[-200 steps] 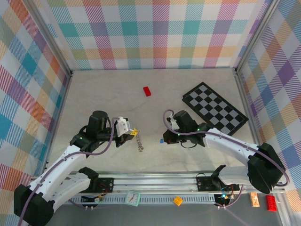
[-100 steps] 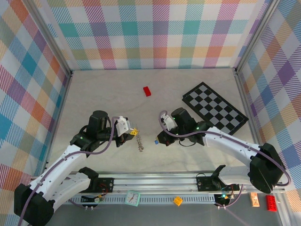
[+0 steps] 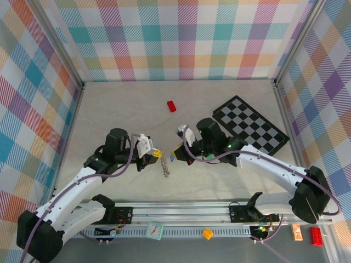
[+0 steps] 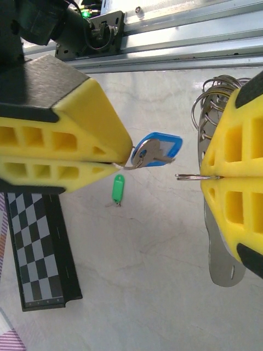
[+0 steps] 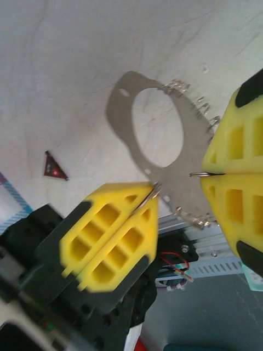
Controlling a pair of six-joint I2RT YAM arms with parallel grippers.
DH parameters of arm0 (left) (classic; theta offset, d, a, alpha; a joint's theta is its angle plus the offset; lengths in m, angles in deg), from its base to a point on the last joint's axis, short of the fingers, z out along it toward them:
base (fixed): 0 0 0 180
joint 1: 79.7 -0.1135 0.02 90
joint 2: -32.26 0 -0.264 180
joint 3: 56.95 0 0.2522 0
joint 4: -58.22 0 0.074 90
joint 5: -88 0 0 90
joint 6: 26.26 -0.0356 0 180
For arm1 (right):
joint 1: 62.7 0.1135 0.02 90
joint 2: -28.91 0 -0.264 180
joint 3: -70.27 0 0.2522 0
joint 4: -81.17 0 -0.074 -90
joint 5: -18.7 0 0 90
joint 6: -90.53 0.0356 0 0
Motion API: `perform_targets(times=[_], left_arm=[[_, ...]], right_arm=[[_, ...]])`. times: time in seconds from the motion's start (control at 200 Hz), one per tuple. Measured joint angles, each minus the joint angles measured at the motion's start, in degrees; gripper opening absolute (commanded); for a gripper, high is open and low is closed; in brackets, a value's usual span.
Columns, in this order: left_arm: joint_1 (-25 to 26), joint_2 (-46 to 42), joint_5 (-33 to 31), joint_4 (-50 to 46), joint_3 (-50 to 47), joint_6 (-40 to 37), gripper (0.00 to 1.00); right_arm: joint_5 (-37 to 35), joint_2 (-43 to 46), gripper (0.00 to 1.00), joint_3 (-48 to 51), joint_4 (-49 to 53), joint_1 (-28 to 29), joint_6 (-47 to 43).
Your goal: Put the keys on the keyring
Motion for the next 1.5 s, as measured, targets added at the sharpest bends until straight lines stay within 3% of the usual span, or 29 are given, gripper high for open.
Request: perform_targets(times=[0.65, 1.085, 1.495], left_arm=[[0.0, 0.1, 0.5, 0.0, 0.0, 0.2, 0.00], [0.0, 0.1, 0.3, 0.0, 0.0, 0.1, 0.00], [1.5, -3.4, -3.6, 2.6, -3.1, -2.7, 0.00]], right_arm=[[7.1, -5.0, 0.00, -3.7, -1.8, 0.0, -1.1], [5.1, -7.0, 0.00, -4.7, 0.9, 0.3, -0.8], [5.0, -7.9, 0.00, -5.0, 2.5, -0.2, 3.2]])
